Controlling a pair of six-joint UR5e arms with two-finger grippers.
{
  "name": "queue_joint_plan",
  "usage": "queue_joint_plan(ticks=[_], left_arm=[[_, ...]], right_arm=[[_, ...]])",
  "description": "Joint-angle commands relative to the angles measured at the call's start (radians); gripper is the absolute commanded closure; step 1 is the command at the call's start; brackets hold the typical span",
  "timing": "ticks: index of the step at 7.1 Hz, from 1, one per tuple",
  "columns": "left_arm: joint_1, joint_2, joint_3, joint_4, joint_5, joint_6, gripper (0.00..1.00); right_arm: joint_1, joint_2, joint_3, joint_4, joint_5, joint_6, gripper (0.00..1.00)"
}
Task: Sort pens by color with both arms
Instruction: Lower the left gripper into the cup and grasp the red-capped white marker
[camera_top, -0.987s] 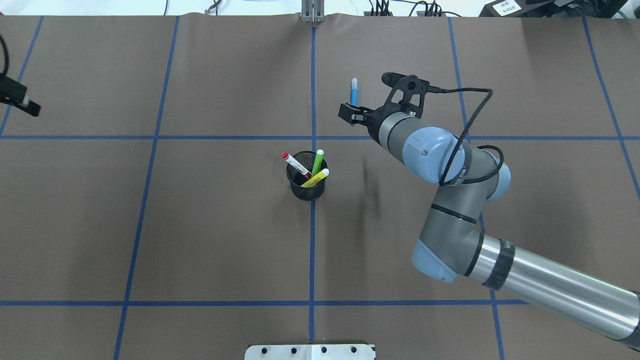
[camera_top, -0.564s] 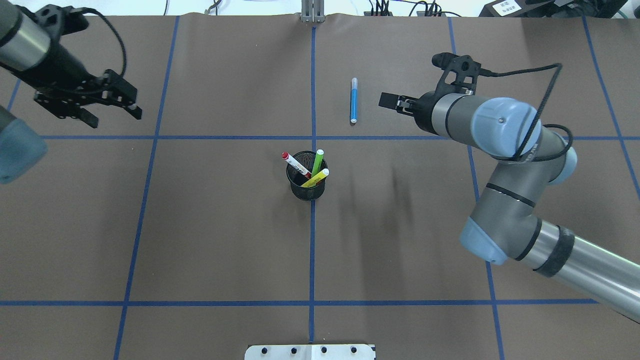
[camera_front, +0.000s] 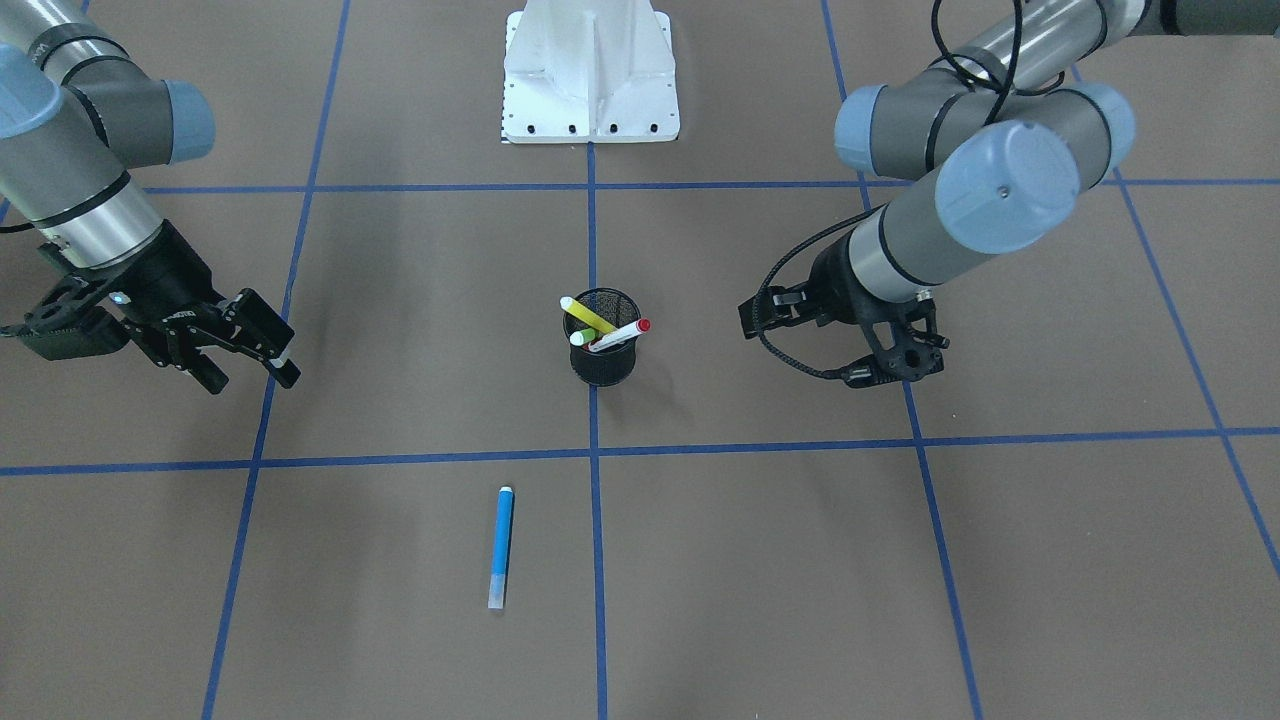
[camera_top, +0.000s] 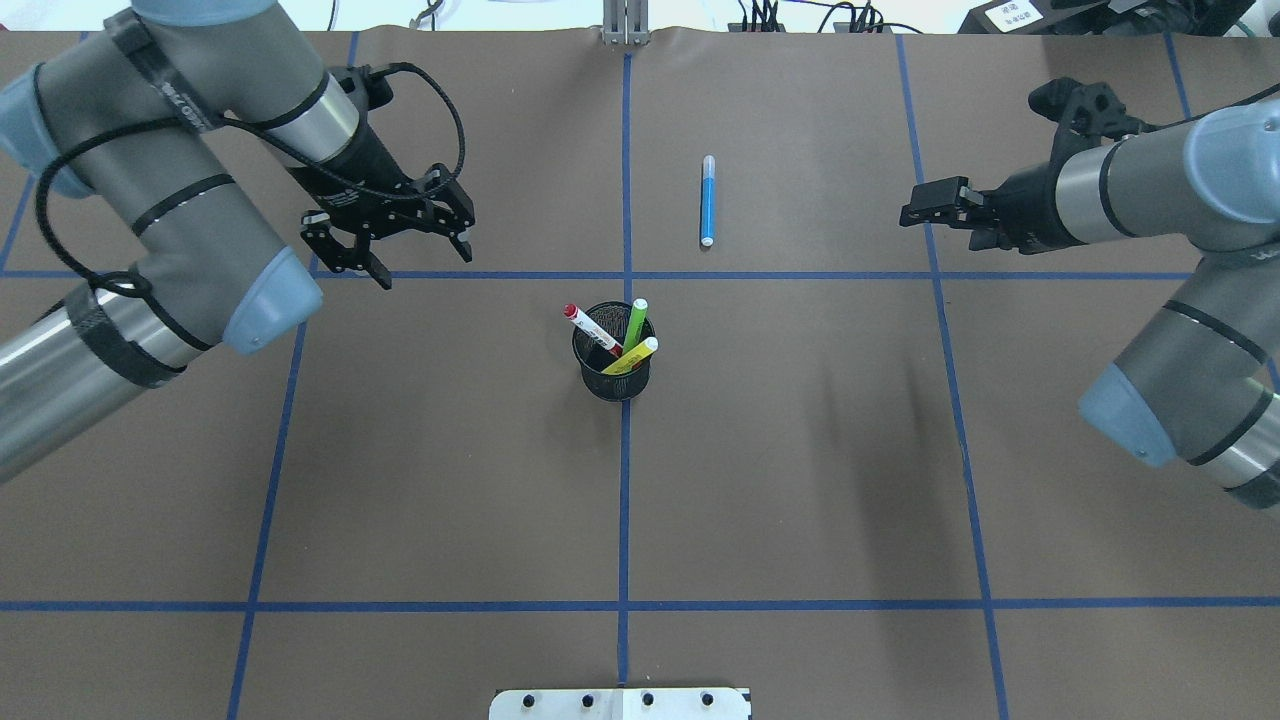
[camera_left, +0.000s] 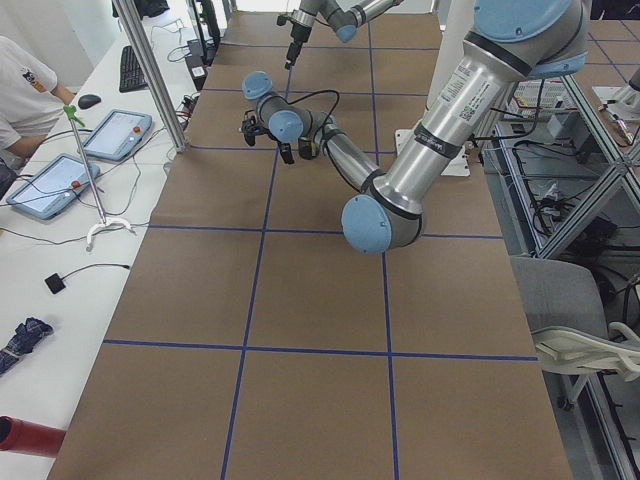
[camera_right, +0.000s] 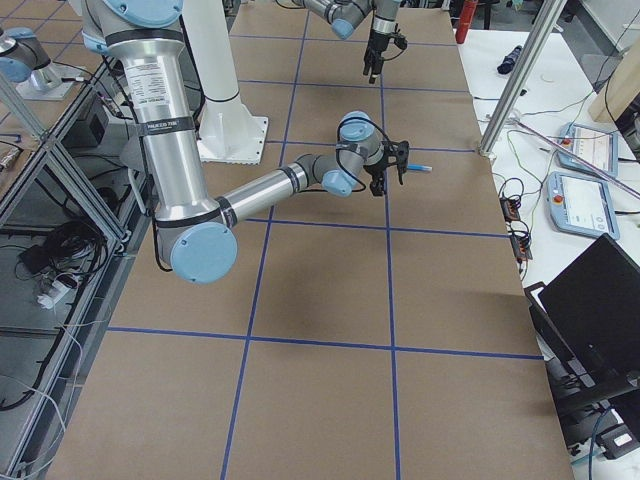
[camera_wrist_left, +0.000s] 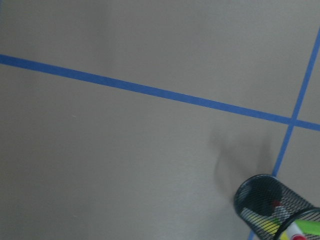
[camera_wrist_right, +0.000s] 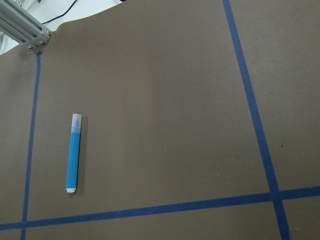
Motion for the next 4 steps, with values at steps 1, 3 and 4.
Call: queue_joint_plan(ticks=[1,3,4], left_arm=[[0.036,-0.083,0.135,-0.155,-0.016,-0.151,0.11],[0.082,-0.11,0.175,-0.272,-0.016,-0.251,0.15],[0.084,-0.111,0.175,-0.312,-0.016,-0.285,0.16]], right_arm=[[0.028,-0.084,0.078,0.0,0.019,-0.01,0.0],[0.03,-0.109,0.099,0.0,0.012,-0.01,0.0],[0.032,-0.111,0.099,0.0,0.01,-0.01,0.0]])
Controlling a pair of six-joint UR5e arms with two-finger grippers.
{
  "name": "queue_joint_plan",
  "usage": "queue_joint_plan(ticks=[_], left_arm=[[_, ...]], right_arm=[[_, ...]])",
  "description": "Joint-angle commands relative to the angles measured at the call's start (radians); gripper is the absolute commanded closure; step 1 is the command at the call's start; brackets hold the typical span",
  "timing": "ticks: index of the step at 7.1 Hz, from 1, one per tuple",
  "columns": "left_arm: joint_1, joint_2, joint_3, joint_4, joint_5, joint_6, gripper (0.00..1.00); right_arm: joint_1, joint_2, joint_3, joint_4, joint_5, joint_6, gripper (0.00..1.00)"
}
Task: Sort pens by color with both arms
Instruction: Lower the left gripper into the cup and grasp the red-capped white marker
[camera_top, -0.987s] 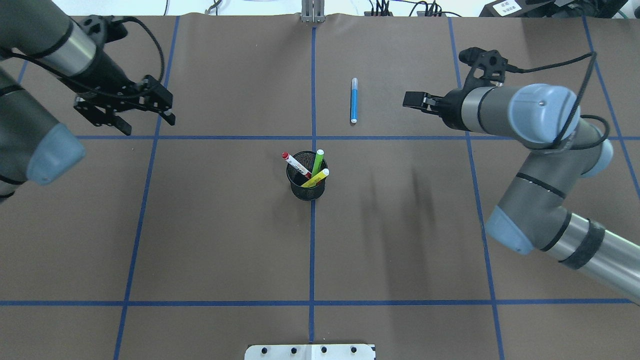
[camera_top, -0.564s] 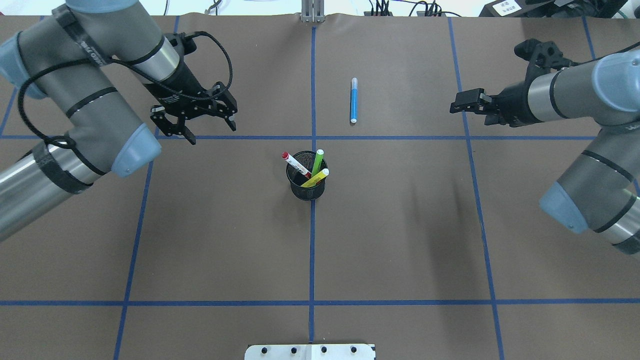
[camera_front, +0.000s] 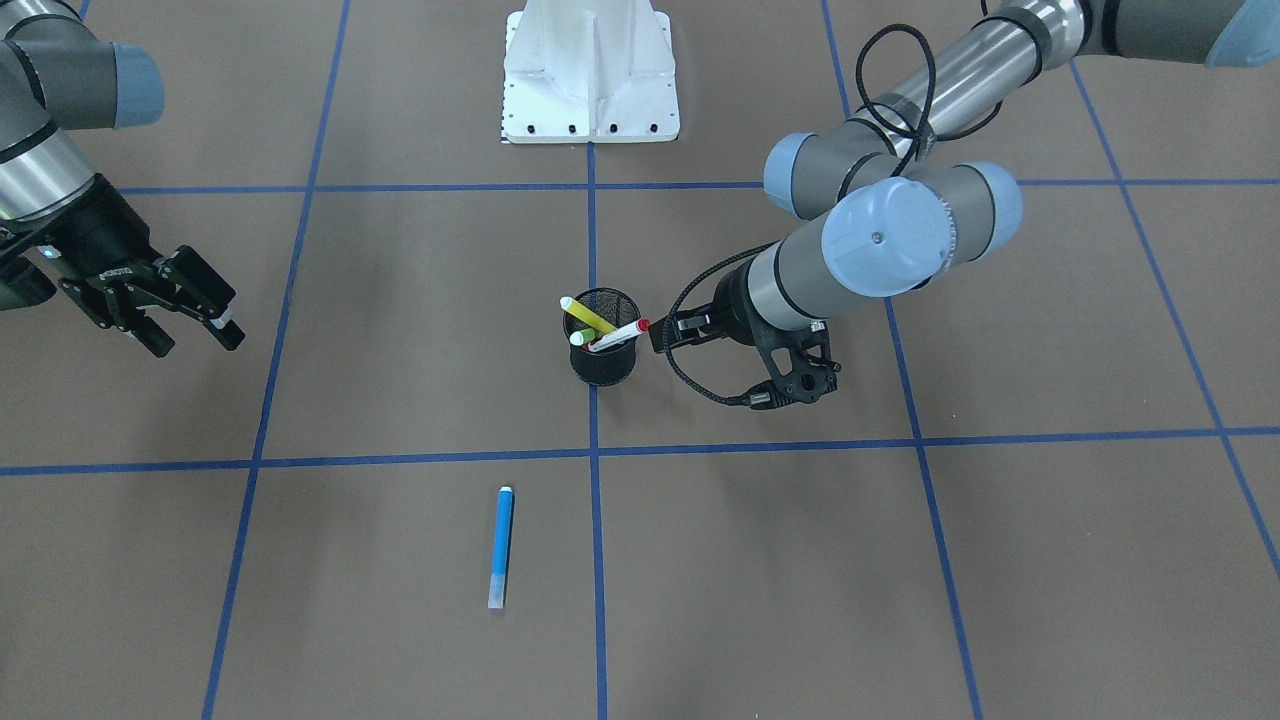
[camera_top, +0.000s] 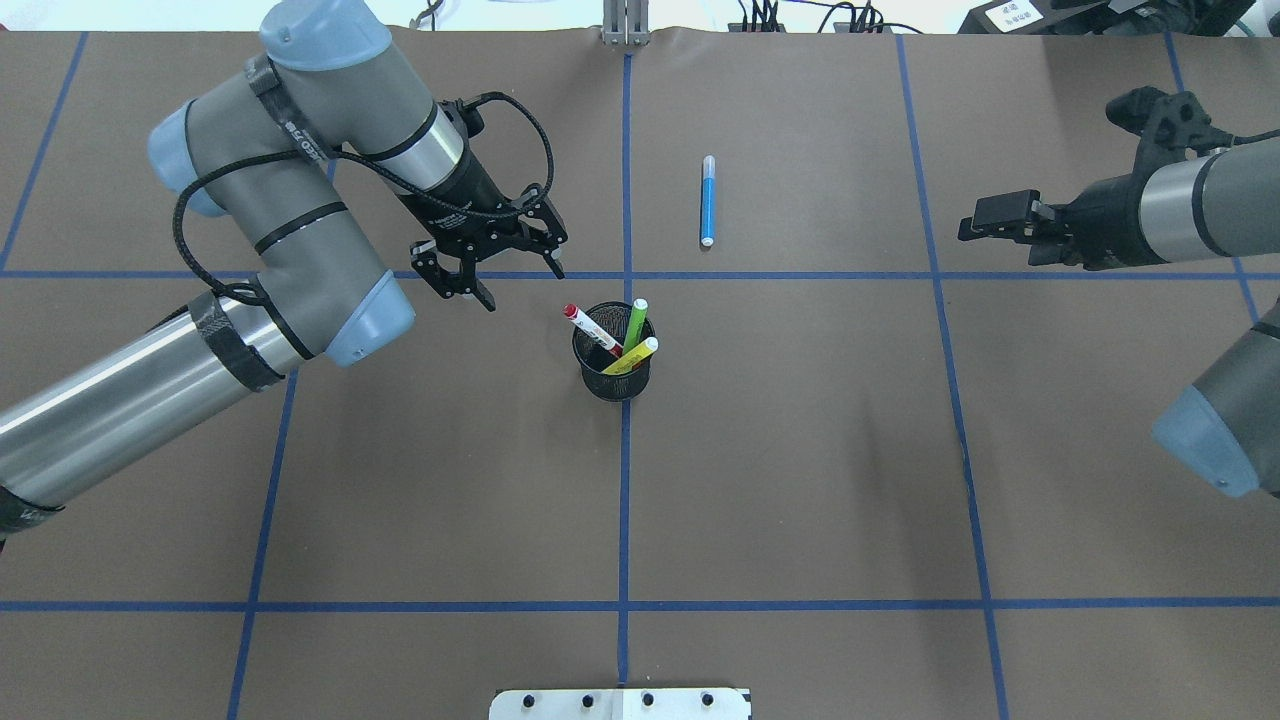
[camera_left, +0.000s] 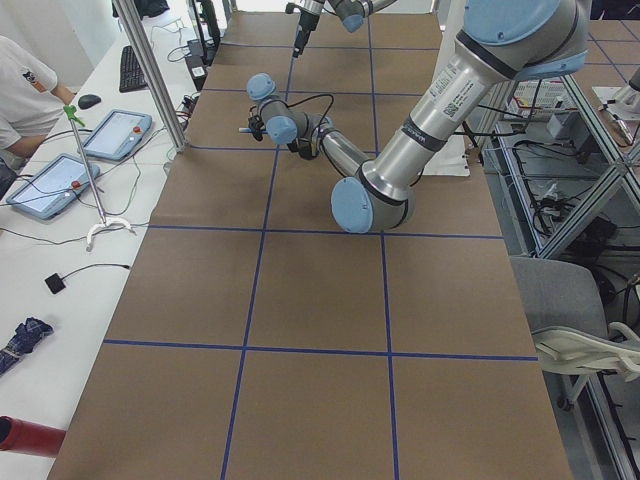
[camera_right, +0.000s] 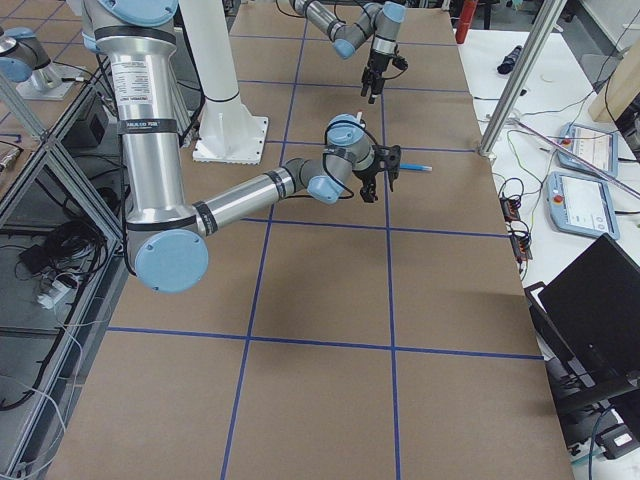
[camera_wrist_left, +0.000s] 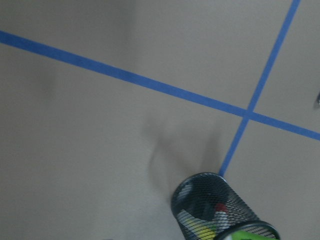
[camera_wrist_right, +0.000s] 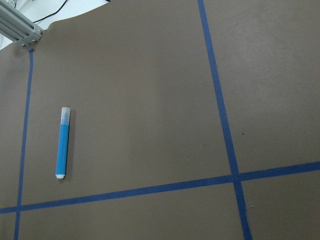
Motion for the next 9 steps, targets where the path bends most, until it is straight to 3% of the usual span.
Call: queue_joint_plan(ticks=[1,7,9], left_arm=[[0.02,-0.007,0.008,-0.073,0.0,-0.054,0.17],[0.05,-0.005,0.036,-0.176,0.007,-0.054,0.4],[0.05,-0.007,0.041,-0.179,0.009,-0.054,0.4]], right_arm=[[0.002,-0.006,0.004,0.0,-0.004,0.0,0.0],[-0.001,-0.009,0.004,0.0,-0.047,0.0,0.0],[-0.001,-0.011,0.003,0.0,-0.047,0.0,0.0]])
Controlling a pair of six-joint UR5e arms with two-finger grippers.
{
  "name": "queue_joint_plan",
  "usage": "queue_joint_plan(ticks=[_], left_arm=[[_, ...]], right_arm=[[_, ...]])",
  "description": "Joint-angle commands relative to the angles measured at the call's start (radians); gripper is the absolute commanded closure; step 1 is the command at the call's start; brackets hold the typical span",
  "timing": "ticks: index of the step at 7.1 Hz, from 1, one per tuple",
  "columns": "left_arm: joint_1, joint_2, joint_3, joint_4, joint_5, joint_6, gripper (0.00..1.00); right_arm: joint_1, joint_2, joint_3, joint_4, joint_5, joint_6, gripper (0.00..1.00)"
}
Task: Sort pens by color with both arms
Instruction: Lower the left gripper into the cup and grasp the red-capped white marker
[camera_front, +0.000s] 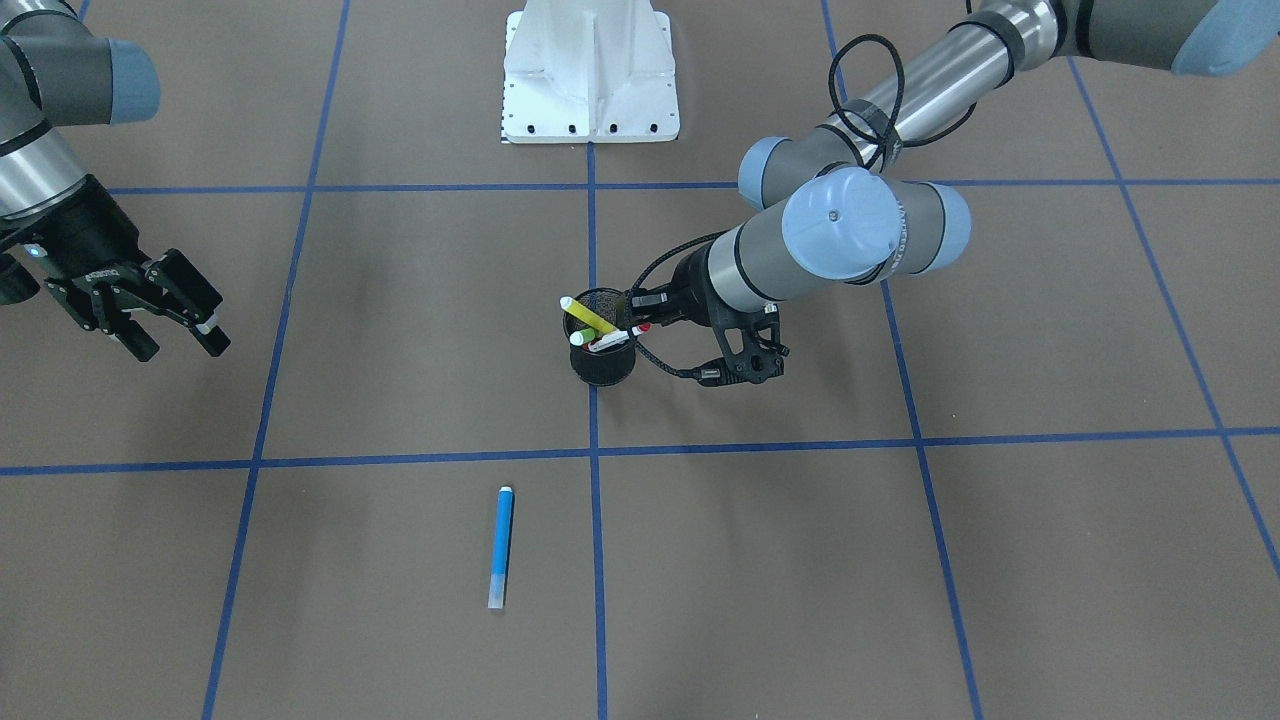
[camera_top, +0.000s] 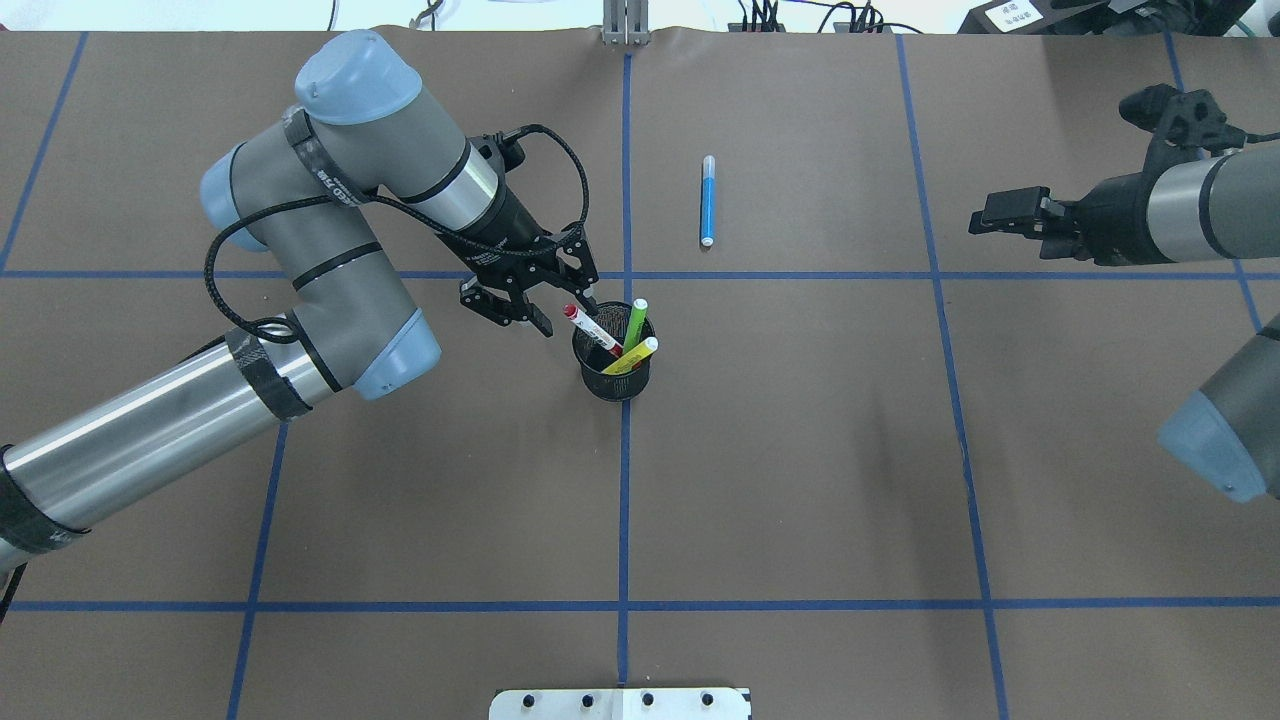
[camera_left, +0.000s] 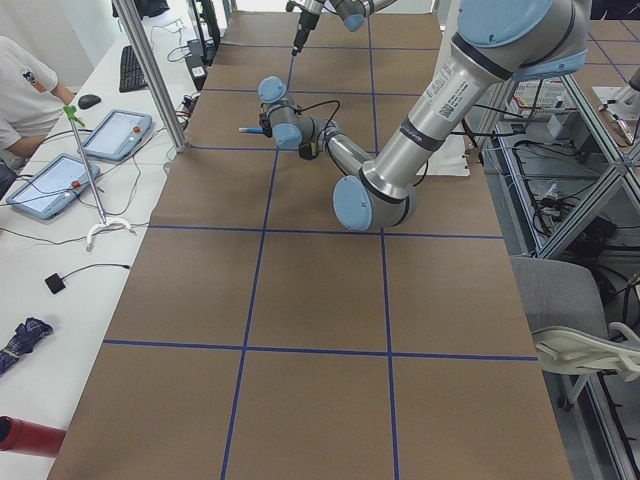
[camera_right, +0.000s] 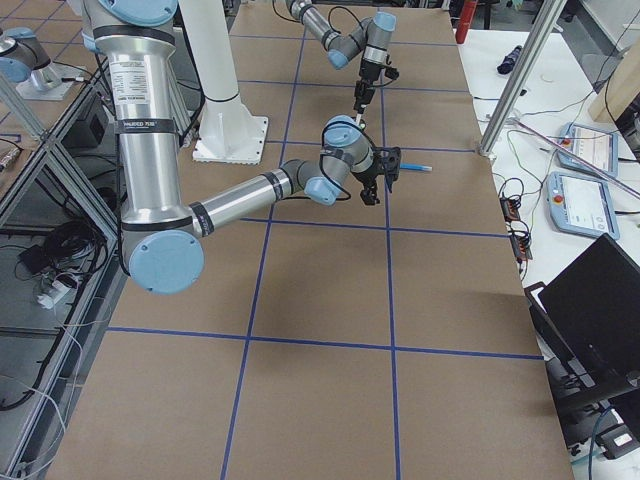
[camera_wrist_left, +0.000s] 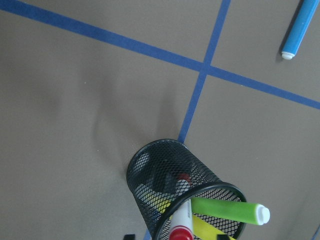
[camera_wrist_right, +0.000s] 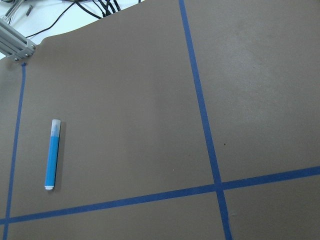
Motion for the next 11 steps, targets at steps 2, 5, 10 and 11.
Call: queue_joint_plan(ticks=[2,5,10,11], left_arm=[[0.002,-0.013,0.016,-0.003,0.005,0.0,0.42],[0.0,-0.014,0.018,-0.003,0.005,0.0,1.0],[-0.041,-0.01,-0.132,-0.016,0.005,-0.073,1.0],[-0.072,-0.008,-0.167,-0.012,0.005,-0.081,1.0]], right_arm=[[0.0,-0.006,-0.001,0.0,0.0,0.0,0.0],[0.0,-0.007,-0.001,0.0,-0.01,0.0,0.0],[0.0,-0.01,-0.001,0.0,-0.01,0.0,0.0],[-0.002,-0.01,-0.001,0.0,-0.01,0.0,0.0]])
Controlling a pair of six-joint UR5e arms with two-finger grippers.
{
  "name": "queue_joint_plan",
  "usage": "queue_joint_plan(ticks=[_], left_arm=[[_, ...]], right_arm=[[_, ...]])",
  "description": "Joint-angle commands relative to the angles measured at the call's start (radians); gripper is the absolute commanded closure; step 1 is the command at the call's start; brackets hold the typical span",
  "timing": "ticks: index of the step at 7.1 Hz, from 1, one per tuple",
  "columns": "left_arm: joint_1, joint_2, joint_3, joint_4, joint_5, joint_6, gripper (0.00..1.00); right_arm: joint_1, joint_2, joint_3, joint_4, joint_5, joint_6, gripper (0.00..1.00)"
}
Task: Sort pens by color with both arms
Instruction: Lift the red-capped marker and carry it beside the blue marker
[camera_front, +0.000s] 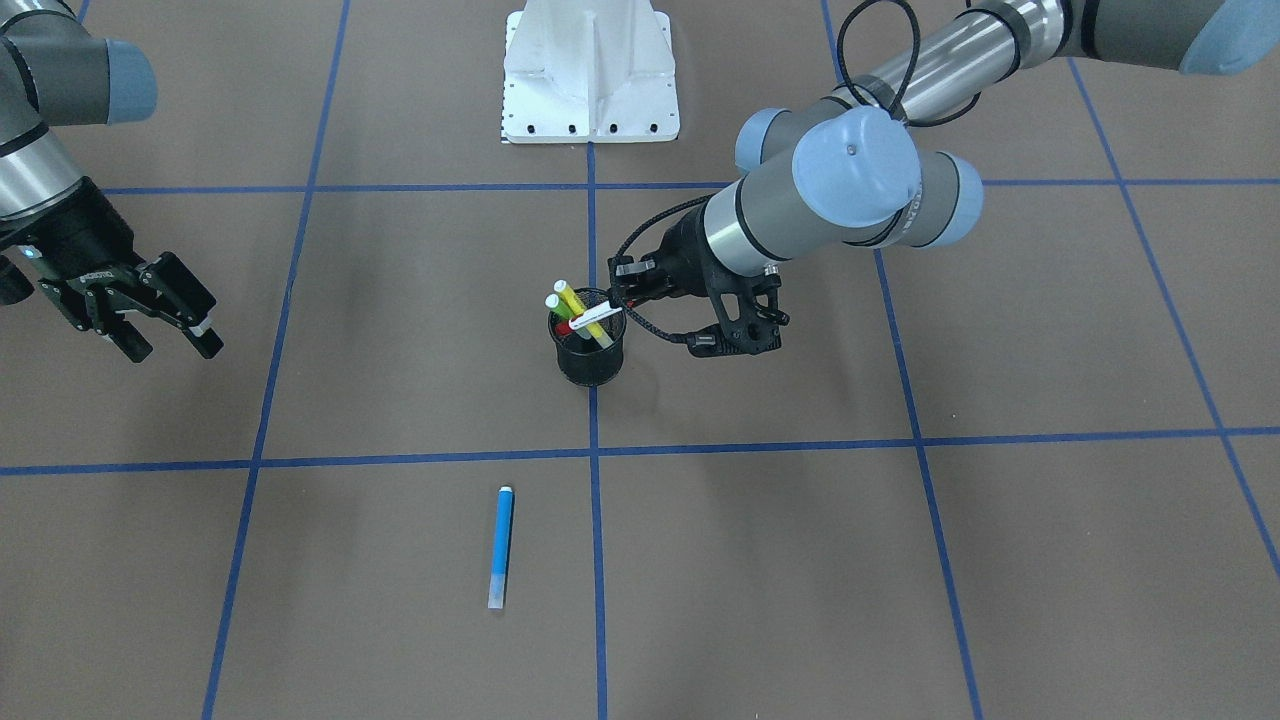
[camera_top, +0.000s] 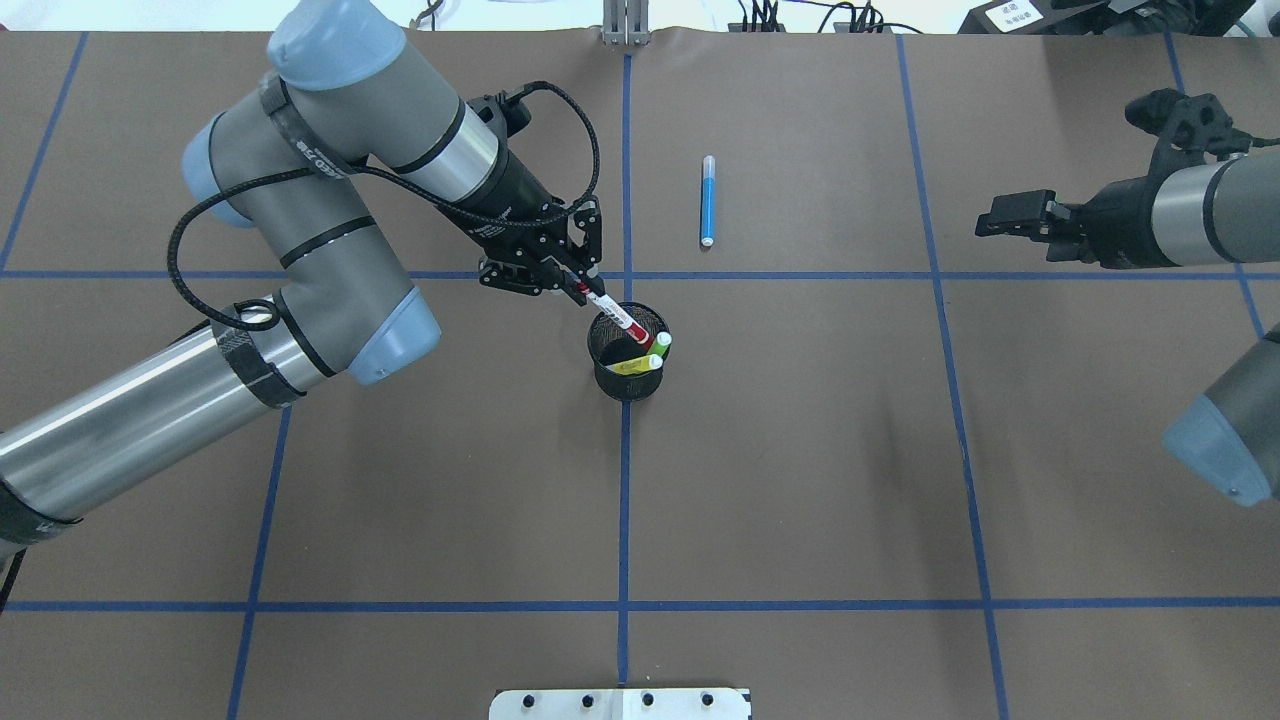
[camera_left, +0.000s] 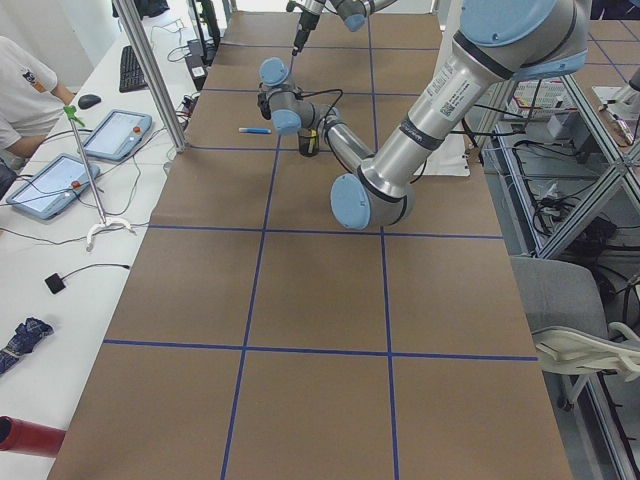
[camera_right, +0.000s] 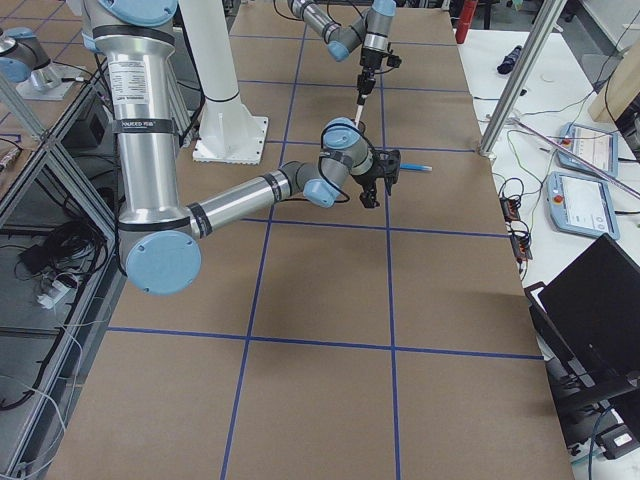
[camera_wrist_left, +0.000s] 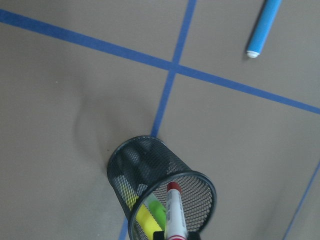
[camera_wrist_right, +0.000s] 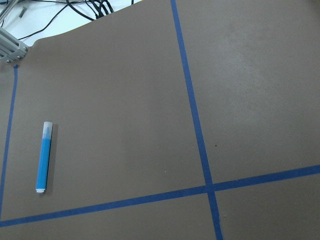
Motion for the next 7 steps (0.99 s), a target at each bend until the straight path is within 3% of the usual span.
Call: queue_joint_plan(ticks=[1,2,5,7], left_arm=[[-0.049,-0.001,-0.08,0.003,0.012,-0.026,1.0],[-0.053,-0.013,-0.12,0.008,0.178,-0.041,1.0],[-0.006,-0.058,-0.1,0.014,0.505,-0.04,1.0],[0.118,-0.067,-0.056,0.031,0.867,-0.034,1.0]], right_arm=[[-0.001,0.0,0.0,0.0,0.0,0.0,0.0],[-0.001,0.0,0.0,0.0,-0.002,0.0,0.0],[-0.001,0.002,0.0,0.0,-0.028,0.0,0.0],[-0.001,0.0,0.0,0.0,-0.044,0.0,0.0]])
